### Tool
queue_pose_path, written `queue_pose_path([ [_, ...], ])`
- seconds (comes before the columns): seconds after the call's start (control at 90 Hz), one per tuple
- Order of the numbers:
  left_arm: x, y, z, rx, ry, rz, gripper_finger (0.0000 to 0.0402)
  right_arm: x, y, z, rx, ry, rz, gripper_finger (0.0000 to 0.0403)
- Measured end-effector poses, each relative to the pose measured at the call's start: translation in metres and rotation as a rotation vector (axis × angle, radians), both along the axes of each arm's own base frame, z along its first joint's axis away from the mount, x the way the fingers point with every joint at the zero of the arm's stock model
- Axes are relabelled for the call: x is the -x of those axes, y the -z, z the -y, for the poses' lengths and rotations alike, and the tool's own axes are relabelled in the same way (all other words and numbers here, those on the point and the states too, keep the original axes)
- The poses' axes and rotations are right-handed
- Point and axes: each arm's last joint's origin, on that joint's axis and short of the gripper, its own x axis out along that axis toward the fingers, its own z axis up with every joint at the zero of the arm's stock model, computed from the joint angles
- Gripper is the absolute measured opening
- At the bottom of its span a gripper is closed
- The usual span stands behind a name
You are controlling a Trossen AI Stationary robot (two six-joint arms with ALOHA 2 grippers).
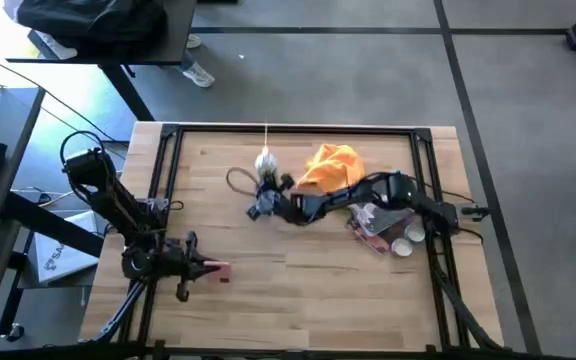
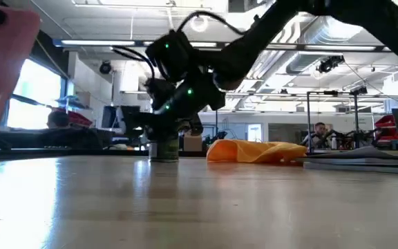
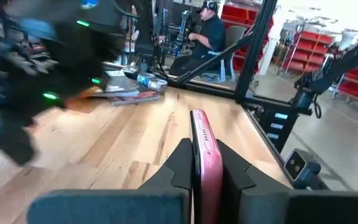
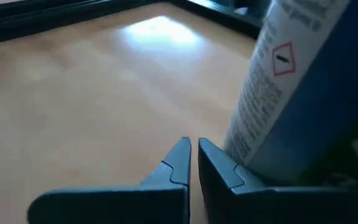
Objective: Apply microfiber cloth
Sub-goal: Spray the front and back of the cellphone using the spray bottle, then wipe the back and front of the cellphone using the orange microfiber cloth
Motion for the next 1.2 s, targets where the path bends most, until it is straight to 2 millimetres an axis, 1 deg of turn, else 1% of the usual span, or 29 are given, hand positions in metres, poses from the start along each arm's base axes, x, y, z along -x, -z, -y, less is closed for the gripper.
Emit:
queue_pose_path([
  [0.078,-0.004,0.000,-0.003,0.000,-0.011,-0.002,0.0007,0.002,0.000,0.014,-0.001,0.028,-0.006,0.0000],
  [0.167,-0.009,0.000,-0.006,0.004,-0.033,-0.001,0.0007,0.005,-0.004,0.025,-0.006,0.050,-0.029,0.0000],
  [0.244,-0.013,-0.002,-0.009,0.023,-0.058,0.010,0.0007,0.010,-0.016,0.028,-0.013,0.058,-0.076,0.0000],
  [0.344,-0.018,-0.003,-0.013,0.037,-0.093,0.019,0.0007,0.021,-0.040,0.023,-0.018,0.047,-0.170,0.0000],
  [0.378,-0.019,-0.003,-0.014,0.038,-0.105,0.019,0.0007,0.027,-0.049,0.021,-0.025,0.046,-0.211,0.0000],
  [0.567,-0.034,-0.002,-0.026,0.098,-0.152,0.013,0.0007,0.068,-0.085,0.014,-0.152,0.030,-0.470,0.0001],
  [0.656,-0.043,-0.001,-0.034,0.163,-0.145,0.012,0.0007,0.090,-0.096,0.015,-0.236,0.032,-0.610,0.0006],
  [0.733,-0.051,-0.001,-0.043,0.234,-0.144,0.013,0.0007,0.107,-0.100,0.019,-0.309,0.067,-0.719,0.0024],
  [0.811,-0.058,-0.001,-0.052,0.323,-0.159,0.019,0.0007,0.122,-0.104,0.029,-0.374,0.120,-0.799,0.0053],
  [0.933,-0.067,-0.001,-0.066,0.464,-0.208,0.038,0.0007,0.133,-0.104,0.046,-0.400,0.171,-0.866,0.0111],
  [1.033,-0.072,0.000,-0.076,0.572,-0.247,0.059,0.0008,0.138,-0.100,0.058,-0.378,0.193,-0.856,0.0157],
  [1.078,-0.074,0.000,-0.079,0.606,-0.260,0.065,0.0008,0.142,-0.095,0.062,-0.375,0.203,-0.839,0.0173],
  [1.2,-0.076,0.002,-0.084,0.642,-0.280,0.061,0.0012,0.164,-0.082,0.072,-0.370,0.235,-0.734,0.0201],
])
